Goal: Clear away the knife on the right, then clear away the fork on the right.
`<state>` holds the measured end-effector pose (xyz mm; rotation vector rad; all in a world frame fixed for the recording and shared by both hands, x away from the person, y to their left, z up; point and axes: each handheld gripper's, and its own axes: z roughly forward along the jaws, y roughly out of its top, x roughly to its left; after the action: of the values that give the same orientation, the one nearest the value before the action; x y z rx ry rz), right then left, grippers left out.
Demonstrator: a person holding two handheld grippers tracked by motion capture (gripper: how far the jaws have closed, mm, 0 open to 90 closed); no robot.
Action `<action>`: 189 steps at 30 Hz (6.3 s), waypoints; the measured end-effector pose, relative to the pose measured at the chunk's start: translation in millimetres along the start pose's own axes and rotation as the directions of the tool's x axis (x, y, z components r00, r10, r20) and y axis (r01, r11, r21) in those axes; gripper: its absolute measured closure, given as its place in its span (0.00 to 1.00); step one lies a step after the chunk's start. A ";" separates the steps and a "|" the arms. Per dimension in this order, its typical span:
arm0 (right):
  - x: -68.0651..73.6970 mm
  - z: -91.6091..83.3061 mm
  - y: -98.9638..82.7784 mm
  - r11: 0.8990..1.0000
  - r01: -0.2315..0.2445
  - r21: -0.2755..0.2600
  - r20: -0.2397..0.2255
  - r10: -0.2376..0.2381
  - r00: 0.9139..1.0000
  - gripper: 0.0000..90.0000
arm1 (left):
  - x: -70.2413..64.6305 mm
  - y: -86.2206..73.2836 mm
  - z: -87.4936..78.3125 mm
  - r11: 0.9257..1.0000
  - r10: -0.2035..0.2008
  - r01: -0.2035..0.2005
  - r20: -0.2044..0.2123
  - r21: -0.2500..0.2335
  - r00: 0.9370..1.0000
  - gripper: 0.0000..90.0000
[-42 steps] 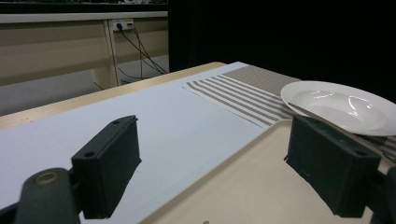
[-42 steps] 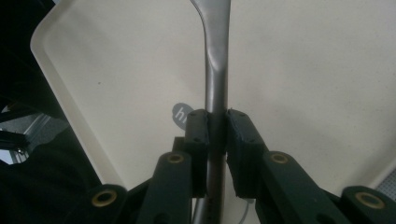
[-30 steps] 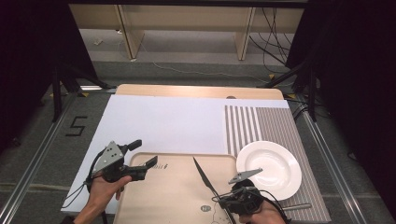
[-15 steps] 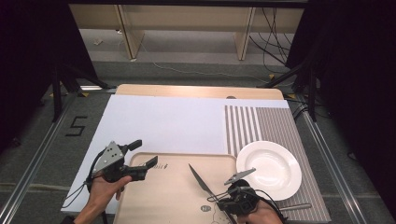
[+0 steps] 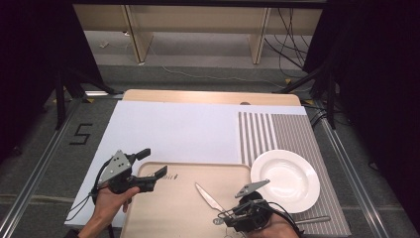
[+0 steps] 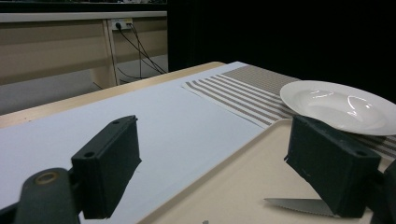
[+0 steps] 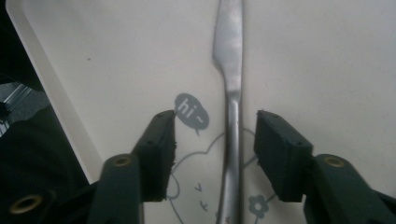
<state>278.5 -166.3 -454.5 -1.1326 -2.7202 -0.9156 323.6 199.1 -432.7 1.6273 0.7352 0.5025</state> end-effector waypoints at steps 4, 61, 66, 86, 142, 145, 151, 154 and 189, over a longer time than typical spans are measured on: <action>5.5 0.3 4.2 0.998 0.046 -0.030 -0.001 -0.046 0.999 0.49 | -0.2 0.1 -0.4 1.000 0.002 -0.002 -0.005 0.008 1.000 0.18; -2.4 13.3 11.5 0.970 0.169 0.176 0.219 -0.206 0.954 1.00 | -0.7 1.3 -2.1 1.000 0.020 -0.020 -0.013 0.010 1.000 0.18; -7.4 8.6 6.9 0.976 0.138 0.167 0.214 -0.173 0.961 1.00 | -0.6 1.4 -2.3 1.000 0.019 -0.018 -0.013 0.009 1.000 0.18; -18.8 -5.8 -8.6 0.988 0.078 0.133 0.180 -0.101 0.978 1.00 | -0.6 1.2 -2.2 1.000 0.020 -0.020 -0.015 0.011 1.000 0.19; -64.5 -86.1 -46.1 0.965 -0.196 -0.176 0.177 0.227 0.958 0.23 | 0.6 -2.3 -15.9 1.000 -0.024 0.025 -0.024 0.018 0.999 0.18; -66.0 -88.5 -50.0 0.963 -0.190 -0.191 0.197 0.227 0.954 0.23 | 1.6 -3.7 -18.0 1.000 -0.023 0.024 -0.018 0.013 1.000 0.18; -66.9 -95.9 -58.0 0.950 -0.235 -0.205 0.202 0.276 0.939 0.23 | -0.6 -3.9 -20.2 1.000 -0.018 0.018 -0.011 0.012 1.000 0.18; -70.3 -97.9 -60.2 0.958 -0.201 -0.204 0.228 0.247 0.942 0.23 | -1.2 -3.6 -20.2 1.000 -0.018 0.019 -0.014 0.017 1.000 0.18; -78.9 -126.8 -96.7 0.948 -0.302 -0.104 0.347 0.319 0.882 0.27 | -1.4 -2.2 -20.7 1.000 -0.018 0.018 -0.011 0.007 1.000 0.18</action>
<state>250.6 -338.5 -419.9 -1.8463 -2.6582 -0.7920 308.1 212.9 -430.9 1.6241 0.7600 0.4964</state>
